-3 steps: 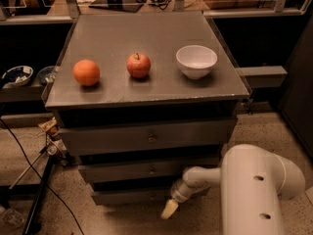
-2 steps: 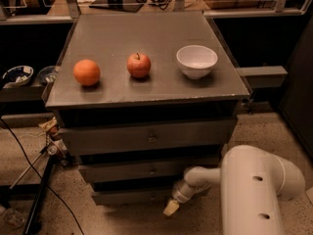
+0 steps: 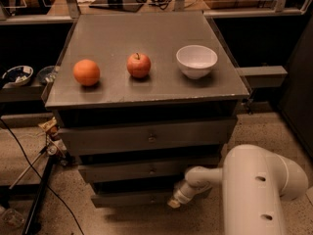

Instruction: Open bottom drawer

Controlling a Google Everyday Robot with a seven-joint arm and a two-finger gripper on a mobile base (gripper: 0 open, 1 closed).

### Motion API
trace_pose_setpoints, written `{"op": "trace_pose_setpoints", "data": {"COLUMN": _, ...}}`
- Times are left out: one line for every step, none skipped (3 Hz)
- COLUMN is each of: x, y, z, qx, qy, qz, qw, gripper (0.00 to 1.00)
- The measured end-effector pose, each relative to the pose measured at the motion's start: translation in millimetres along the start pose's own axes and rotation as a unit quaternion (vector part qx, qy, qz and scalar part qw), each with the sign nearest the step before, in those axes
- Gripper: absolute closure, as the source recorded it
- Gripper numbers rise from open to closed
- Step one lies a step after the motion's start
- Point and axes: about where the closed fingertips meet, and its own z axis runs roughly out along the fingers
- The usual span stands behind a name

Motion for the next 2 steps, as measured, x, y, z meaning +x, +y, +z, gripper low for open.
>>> {"op": "trace_pose_setpoints", "data": {"x": -1.6, "y": -0.1, "z": -4.7, "qx": 0.000, "qy": 0.000, "qz": 0.000, "qw": 1.0000, "gripper": 0.96}}
{"op": "trace_pose_setpoints", "data": {"x": -2.5, "y": -2.6, "z": -10.8, "qx": 0.000, "qy": 0.000, "qz": 0.000, "qw": 1.0000, "gripper": 1.00}}
